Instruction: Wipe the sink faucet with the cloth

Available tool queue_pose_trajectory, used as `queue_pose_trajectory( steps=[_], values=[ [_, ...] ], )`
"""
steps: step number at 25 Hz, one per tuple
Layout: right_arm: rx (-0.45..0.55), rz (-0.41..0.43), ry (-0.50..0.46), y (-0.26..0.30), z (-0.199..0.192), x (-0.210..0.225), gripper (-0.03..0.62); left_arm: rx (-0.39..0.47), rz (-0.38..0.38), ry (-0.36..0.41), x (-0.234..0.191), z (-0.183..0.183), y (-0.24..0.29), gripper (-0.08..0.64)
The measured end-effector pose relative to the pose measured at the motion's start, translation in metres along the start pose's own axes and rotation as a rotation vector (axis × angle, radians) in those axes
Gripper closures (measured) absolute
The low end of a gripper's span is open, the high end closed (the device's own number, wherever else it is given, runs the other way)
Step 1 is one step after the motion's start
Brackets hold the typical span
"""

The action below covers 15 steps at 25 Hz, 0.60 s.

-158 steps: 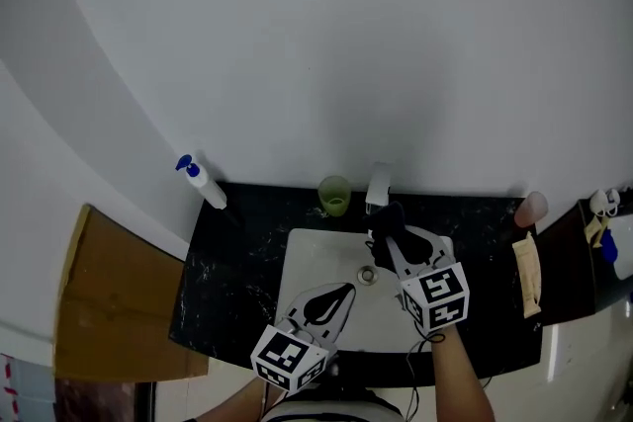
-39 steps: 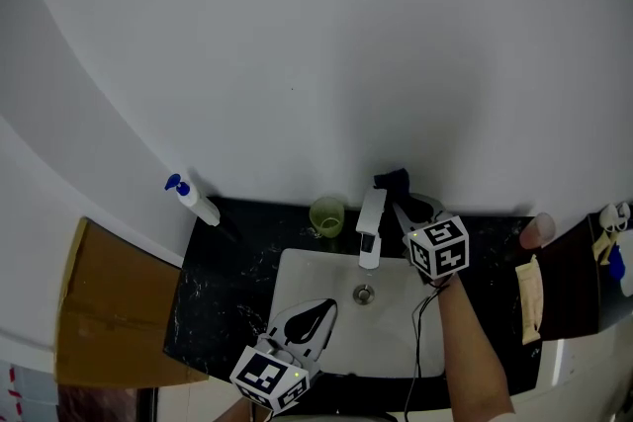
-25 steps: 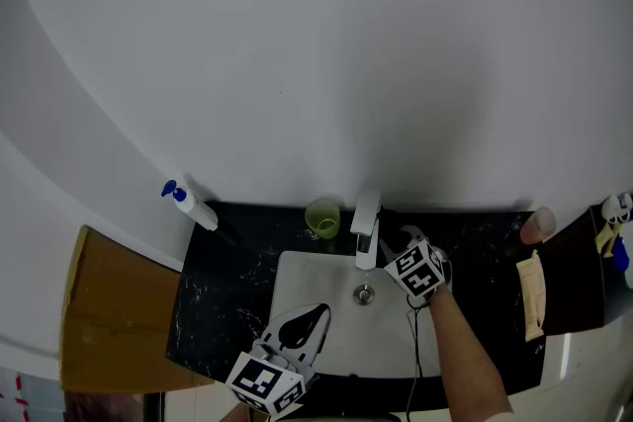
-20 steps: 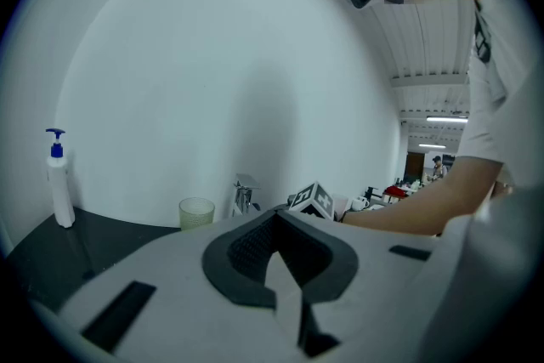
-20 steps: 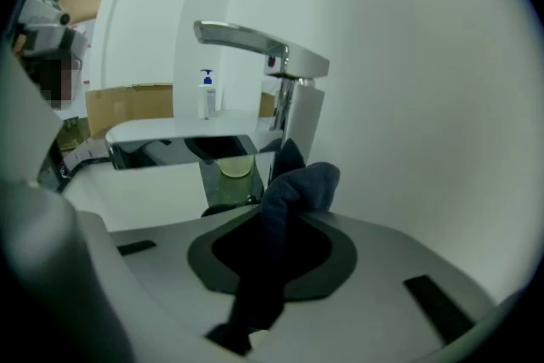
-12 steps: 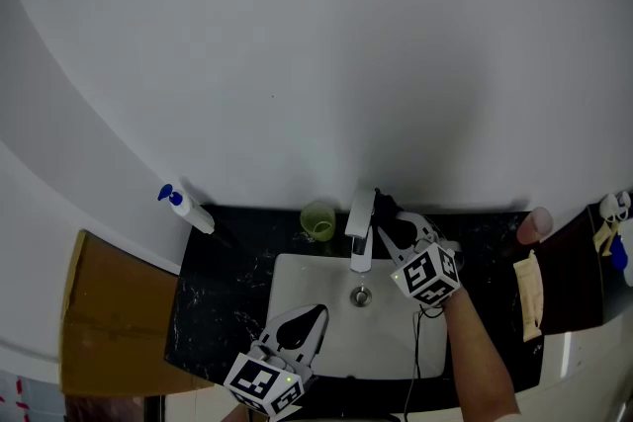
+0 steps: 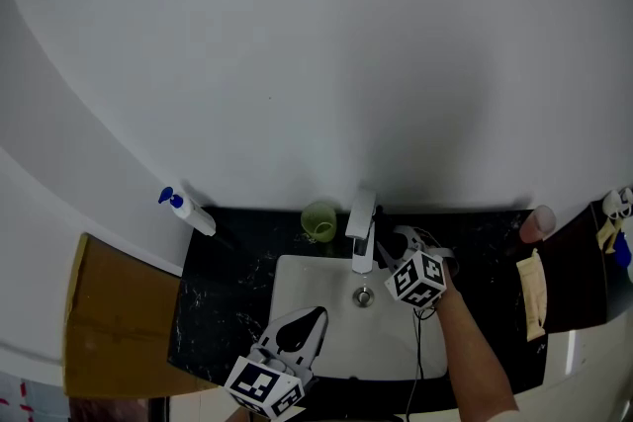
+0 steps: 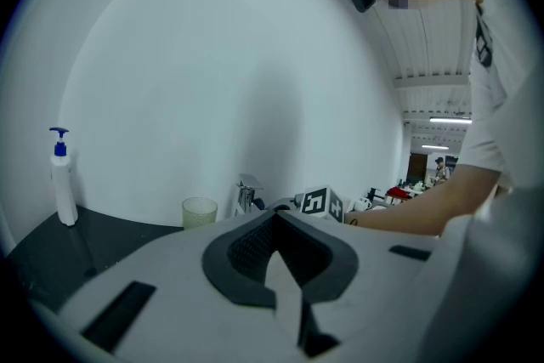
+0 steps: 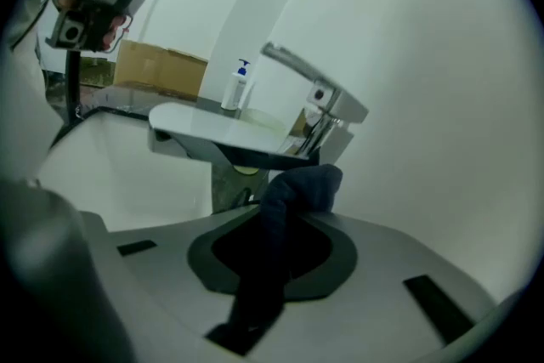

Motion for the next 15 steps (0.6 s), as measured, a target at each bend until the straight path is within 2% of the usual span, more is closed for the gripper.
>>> queue_pose_trajectory(
  steps=[4, 9, 11, 15],
  values=[
    [-0.055, 0.055, 0.058, 0.017, -0.013, -0.012, 0.534, 0.004, 0.007, 0.003, -0.005, -0.002, -0.003, 0.560],
    [-0.119, 0.104, 0.049, 0.025, -0.014, -0.011, 0.534, 0.003, 0.011, 0.006, -0.006, 0.002, -0.005, 0.560],
    [-0.111, 0.083, 0.032, 0.021, -0.011, -0.008, 0.534, 0.008, 0.005, 0.007, -0.006, 0.001, -0.004, 0.560],
    [-0.047, -0.024, -0.016, 0.001, 0.005, 0.009, 0.534, 0.016, -0.022, 0.006, -0.008, -0.006, -0.003, 0.560]
  ],
)
Point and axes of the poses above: the fingertips, and each gripper's own axes: y forward along the fingers, x to its right, z out of its top, the point moved 8 cm from there along -y, backward along the fingers, and after that the axes turned 12 degrees about -y, right-handed, at the moved point
